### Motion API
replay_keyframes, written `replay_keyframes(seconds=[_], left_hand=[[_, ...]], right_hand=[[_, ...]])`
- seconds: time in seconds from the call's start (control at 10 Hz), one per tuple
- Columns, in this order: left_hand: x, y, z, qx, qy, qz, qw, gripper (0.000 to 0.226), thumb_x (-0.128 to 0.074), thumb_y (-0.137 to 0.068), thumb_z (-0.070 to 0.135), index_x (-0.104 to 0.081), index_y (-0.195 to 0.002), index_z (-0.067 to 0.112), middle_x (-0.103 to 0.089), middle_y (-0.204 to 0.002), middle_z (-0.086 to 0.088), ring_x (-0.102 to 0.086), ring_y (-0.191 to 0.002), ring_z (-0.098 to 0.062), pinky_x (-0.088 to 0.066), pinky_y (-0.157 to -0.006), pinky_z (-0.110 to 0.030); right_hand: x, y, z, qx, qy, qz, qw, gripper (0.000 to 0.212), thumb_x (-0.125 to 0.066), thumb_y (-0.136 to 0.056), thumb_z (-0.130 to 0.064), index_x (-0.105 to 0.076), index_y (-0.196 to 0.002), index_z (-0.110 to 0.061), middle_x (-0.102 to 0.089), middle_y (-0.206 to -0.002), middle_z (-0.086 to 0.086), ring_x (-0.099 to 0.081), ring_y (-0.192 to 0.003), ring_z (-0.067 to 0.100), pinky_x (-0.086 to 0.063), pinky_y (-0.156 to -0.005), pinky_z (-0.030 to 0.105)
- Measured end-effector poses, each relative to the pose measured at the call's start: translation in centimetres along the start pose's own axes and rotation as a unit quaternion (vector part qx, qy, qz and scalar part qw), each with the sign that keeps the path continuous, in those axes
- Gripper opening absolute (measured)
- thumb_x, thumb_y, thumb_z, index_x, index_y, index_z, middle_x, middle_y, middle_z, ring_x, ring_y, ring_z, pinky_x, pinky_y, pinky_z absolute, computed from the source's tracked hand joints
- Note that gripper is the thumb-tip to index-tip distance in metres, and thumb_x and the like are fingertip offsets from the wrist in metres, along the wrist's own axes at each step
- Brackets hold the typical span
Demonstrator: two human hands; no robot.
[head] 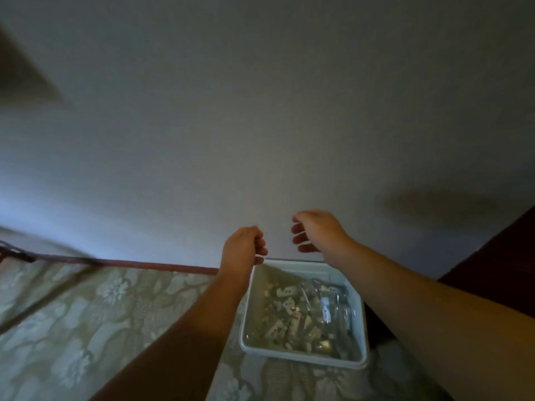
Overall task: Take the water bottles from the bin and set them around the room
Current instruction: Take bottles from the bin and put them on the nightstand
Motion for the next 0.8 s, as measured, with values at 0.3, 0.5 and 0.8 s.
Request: replay_keyframes(seconds=[0.3, 0.5, 0.8], left_hand=[[-5.5, -21.6, -21.4, 0.066, -0.040, -0.092, 0.993, 0.019, -0.055, -0.094, 0.018, -0.065, -0.078, 0.014, -0.063, -0.059, 0.003, -0.059, -0.059, -0.017, -0.049, -0.059, -0.031], [-7.8, -32.5, -36.8, 0.030, -0.135, -0.139, 0.981, 0.027, -0.053, -0.092, 0.018, -0.063, -0.066, 0.016, -0.058, -0.054, 0.003, -0.055, -0.053, -0.015, -0.045, -0.051, -0.027], [-10.9, -40.5, -47.9, 0.036, -0.447, -0.336, 0.828, 0.018, -0.053, -0.097, 0.013, -0.069, -0.101, 0.006, -0.065, -0.083, -0.003, -0.067, -0.082, -0.020, -0.056, -0.086, -0.036]], right_hand=[[-3.9, -18.2, 21.5, -0.083, 0.016, 0.049, 0.995, 0.017, -0.052, -0.099, -0.018, -0.066, -0.100, -0.008, -0.068, -0.081, 0.008, -0.064, -0.063, 0.022, -0.054, -0.054, 0.029], [-8.3, -28.9, 38.0, -0.113, 0.025, 0.060, 0.991, 0.014, -0.053, -0.099, -0.012, -0.066, -0.098, -0.007, -0.065, -0.077, 0.010, -0.060, -0.057, 0.021, -0.049, -0.049, 0.026], [-14.5, -40.3, 49.2, 0.069, 0.589, -0.213, 0.776, 0.044, -0.068, -0.091, -0.020, -0.060, -0.132, -0.006, -0.060, -0.133, 0.018, -0.056, -0.124, 0.034, -0.041, -0.105, 0.037]])
Point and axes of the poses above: each hand's wrist, its own y-axis away from the middle knuckle, its own x-axis out of the back of the hand, z = x × y, the point moved 3 cm from there along -y, towards the middle knuckle
